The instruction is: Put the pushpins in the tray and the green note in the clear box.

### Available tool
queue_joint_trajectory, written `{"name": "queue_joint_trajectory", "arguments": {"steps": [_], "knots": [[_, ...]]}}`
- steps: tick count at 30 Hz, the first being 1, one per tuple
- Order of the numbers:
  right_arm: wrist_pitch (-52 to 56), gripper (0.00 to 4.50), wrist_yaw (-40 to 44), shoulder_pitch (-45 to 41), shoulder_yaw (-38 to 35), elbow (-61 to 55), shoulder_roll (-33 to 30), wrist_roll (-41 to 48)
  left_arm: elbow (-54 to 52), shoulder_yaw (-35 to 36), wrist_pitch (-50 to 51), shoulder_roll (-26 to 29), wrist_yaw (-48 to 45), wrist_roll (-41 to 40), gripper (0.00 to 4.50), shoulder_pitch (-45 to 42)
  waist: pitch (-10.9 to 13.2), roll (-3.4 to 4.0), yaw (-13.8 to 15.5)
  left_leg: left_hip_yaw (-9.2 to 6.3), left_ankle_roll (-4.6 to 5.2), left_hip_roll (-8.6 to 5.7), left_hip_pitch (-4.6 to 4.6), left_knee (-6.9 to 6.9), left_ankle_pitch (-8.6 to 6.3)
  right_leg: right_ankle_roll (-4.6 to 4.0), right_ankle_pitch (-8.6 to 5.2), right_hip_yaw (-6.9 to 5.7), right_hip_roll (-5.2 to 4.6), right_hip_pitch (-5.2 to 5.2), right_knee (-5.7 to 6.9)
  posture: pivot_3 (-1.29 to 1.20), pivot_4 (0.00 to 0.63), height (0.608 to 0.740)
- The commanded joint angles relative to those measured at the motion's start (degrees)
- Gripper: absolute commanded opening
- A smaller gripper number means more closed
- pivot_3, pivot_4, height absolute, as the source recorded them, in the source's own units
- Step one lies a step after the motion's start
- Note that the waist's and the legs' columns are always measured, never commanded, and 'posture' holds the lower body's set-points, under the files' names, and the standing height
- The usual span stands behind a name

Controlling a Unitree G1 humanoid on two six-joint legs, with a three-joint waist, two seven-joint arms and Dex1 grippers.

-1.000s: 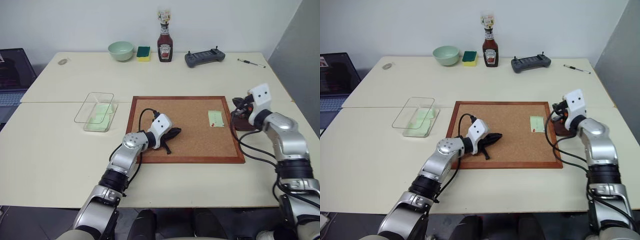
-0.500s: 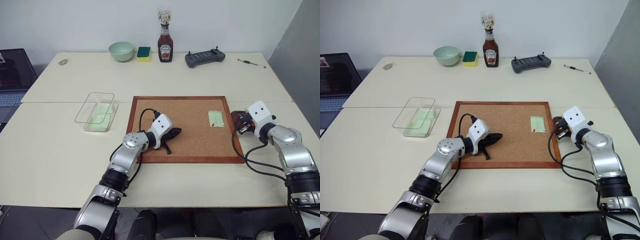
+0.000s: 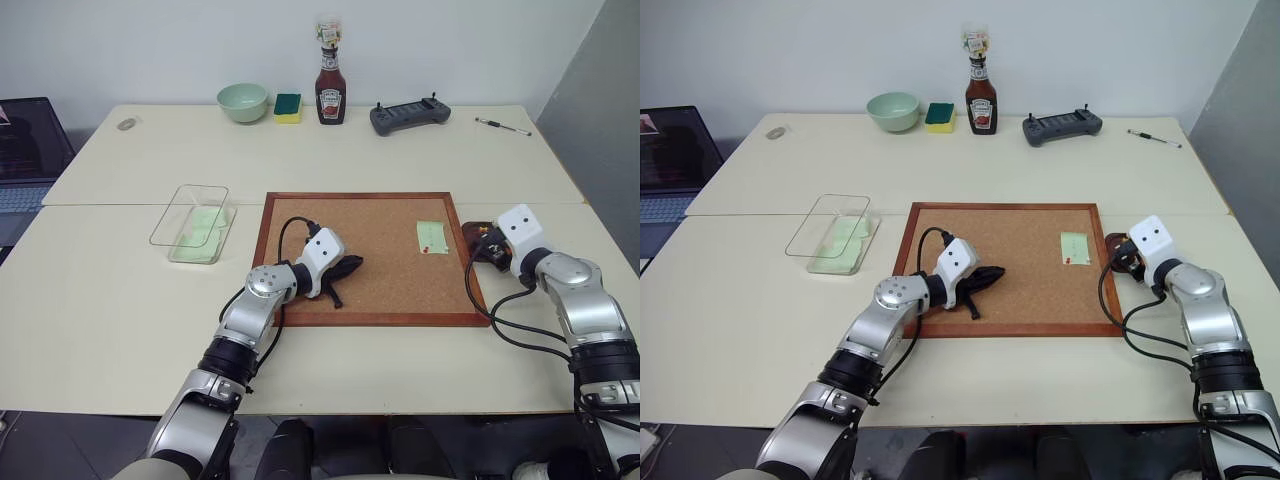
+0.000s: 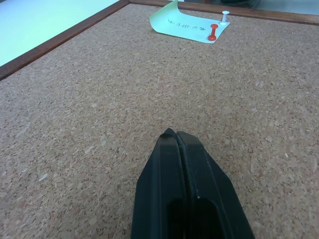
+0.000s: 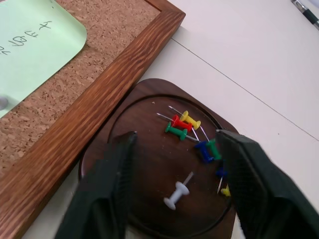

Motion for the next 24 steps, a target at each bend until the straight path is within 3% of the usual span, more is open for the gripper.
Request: {"name": "queue_joint_trajectory", "arguments": {"steps": [1,3,9,15,24], "knots": [[2.35,3.7,-0.37,-0.18,-4.28,-4.46,-0.91,2.27,1.76,-1.99,0.41,-0.18,-0.91,1.27,0.0,1.4,0.0,0.0,0.01,0.0,0.0,0.0,-0.01,0.0,0.0,0.0,0.0,0.0,0.0,0.0,0.0,0.0,0.15,0.74],[4.08,4.05,0.69,0.03,-5.77,-6.02,-0.96,4.04,1.81,-1.94,0.36,-0.16,-0.87,1.27,0.0,1.39,0.0,0.0,0.02,0.0,0.0,0.0,-0.01,0.0,0.0,0.0,0.0,0.0,0.0,0.0,0.0,0.0,0.15,0.74],[8.42,4.05,3.57,1.31,-9.95,-10.75,0.22,11.03,1.85,-1.93,0.28,-0.05,-0.9,1.26,0.0,1.49,0.0,0.0,0.02,0.0,0.0,0.0,-0.01,0.0,0.0,0.0,0.0,0.0,0.0,0.0,-0.01,0.0,0.15,0.74],[11.9,4.05,6.02,6.05,-7.12,-17.17,3.36,15.03,1.96,-1.94,0.16,-0.02,-0.88,1.29,0.0,1.44,0.0,0.0,0.02,-0.03,0.0,0.01,0.0,-0.01,0.0,0.0,0.0,-0.02,0.0,0.02,-0.01,0.0,0.15,0.74],[10.8,4.05,3.44,6.04,-4.43,-14.34,7.84,13.75,2.02,-1.93,0.18,0.15,-0.75,1.38,0.0,1.35,-0.01,0.02,0.01,-0.03,0.0,0.0,0.0,-0.01,0.0,0.0,0.0,-0.02,0.0,0.01,-0.01,0.0,0.15,0.74]]}}
